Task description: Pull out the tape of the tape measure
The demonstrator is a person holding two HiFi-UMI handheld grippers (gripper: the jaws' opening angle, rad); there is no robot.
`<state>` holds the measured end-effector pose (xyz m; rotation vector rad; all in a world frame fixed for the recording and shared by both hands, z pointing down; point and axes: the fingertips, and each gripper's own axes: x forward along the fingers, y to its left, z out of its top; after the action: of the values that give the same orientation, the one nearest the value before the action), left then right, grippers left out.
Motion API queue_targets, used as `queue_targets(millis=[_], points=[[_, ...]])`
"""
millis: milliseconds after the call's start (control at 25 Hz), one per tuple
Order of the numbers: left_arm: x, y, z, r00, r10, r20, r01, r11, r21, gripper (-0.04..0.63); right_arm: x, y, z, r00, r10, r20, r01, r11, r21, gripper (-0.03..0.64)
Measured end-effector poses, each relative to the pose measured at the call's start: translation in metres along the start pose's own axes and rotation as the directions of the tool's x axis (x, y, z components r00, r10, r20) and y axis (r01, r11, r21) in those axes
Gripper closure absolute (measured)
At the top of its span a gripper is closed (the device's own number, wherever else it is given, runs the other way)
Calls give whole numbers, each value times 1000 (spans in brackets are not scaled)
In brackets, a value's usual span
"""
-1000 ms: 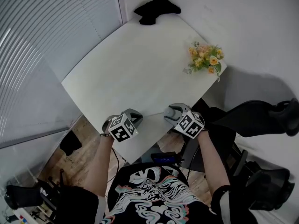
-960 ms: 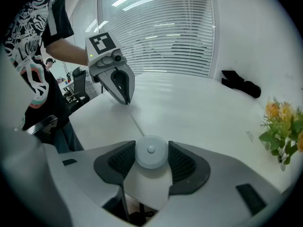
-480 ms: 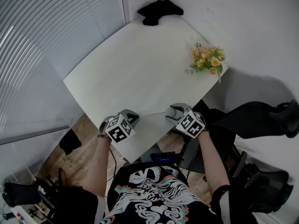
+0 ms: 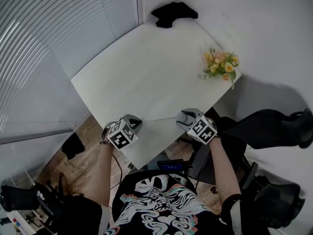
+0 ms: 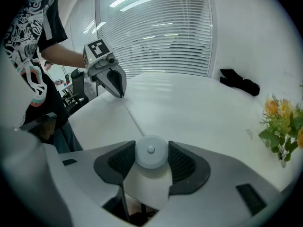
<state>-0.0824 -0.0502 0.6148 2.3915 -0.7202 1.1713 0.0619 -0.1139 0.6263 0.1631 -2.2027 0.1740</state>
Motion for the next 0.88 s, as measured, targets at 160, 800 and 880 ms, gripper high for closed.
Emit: queue_targets(millis=[160, 800, 880], points=[[-2, -3, -1, 1000, 0, 7, 0, 1000, -11, 589, 0, -1, 3, 1000, -3, 10, 3, 1000, 1, 396], [-11, -3, -20, 1000, 30, -8, -31, 999, -45, 589, -1, -2, 2, 1000, -7, 0, 7, 1000, 1, 396], [-13, -3, -25, 999, 37, -15, -38, 998, -53, 589, -1, -2, 2, 1000, -6, 1, 6, 1000, 0, 396]])
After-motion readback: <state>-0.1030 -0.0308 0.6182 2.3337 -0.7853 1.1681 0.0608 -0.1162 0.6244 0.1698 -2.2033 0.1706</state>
